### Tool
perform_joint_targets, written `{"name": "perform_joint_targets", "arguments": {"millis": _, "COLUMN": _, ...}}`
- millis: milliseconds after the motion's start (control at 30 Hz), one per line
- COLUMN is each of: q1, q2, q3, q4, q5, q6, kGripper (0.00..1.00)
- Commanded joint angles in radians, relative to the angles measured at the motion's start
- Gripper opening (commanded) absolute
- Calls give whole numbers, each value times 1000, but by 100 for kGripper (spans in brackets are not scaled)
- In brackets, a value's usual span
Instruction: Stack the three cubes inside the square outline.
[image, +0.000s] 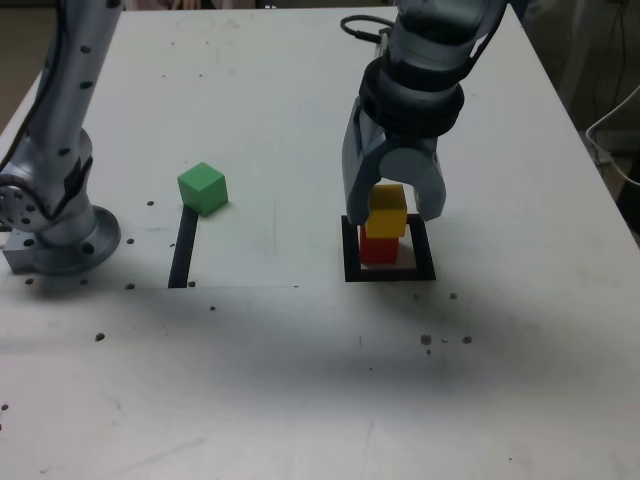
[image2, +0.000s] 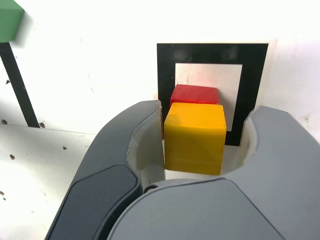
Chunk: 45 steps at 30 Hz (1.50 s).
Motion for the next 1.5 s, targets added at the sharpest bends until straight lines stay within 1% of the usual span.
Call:
{"name": "perform_joint_targets", "arguments": {"millis": 0, "q1": 1, "q2": 0, "q3": 5, "q4": 2, "q5": 14, "q6": 0, "kGripper": 99}}
{"name": "perform_joint_targets", "arguments": {"millis": 133, "q1": 1, "q2": -14, "q3": 19, "q4": 8, "q5": 25, "q6": 0, "kGripper": 99}}
{"name": "perform_joint_targets", "arguments": {"millis": 333, "q1": 1, "q2": -58, "q3": 56, "q4": 15, "q5": 26, "q6": 1, "kGripper": 99}}
{"name": "perform_joint_targets", "arguments": {"millis": 533, "q1": -1, "q2": -125, "q3": 107, "q4": 25, "q5": 20, "q6": 9, "kGripper": 99}}
{"name": "perform_joint_targets", "arguments": {"millis": 800, "q1": -3, "q2": -212, "q3": 159, "q4": 22, "q5": -1, "q6": 74, "kGripper": 99}}
{"name": "perform_joint_targets", "arguments": {"millis": 867, "q1": -3, "q2": -229, "q3": 174, "q4": 14, "q5": -3, "q6": 105, "kGripper": 99}}
{"name": "perform_joint_targets", "arguments": {"millis": 933, "q1": -2, "q2": -243, "q3": 189, "q4": -2, "q5": -5, "q6": 162, "kGripper": 99}}
{"name": "perform_joint_targets", "arguments": {"millis": 1100, "q1": 11, "q2": -276, "q3": 260, "q4": -38, "q5": -1, "q6": 362, "kGripper": 99}}
{"name": "perform_joint_targets", "arguments": {"millis": 1167, "q1": 18, "q2": -288, "q3": 301, "q4": -38, "q5": 10, "q6": 414, "kGripper": 99}}
{"name": "perform_joint_targets", "arguments": {"millis": 1267, "q1": 31, "q2": -305, "q3": 365, "q4": -32, "q5": 42, "q6": 470, "kGripper": 99}}
{"name": "perform_joint_targets", "arguments": {"millis": 1467, "q1": 70, "q2": -335, "q3": 454, "q4": -1, "q5": 138, "q6": 508, "kGripper": 99}}
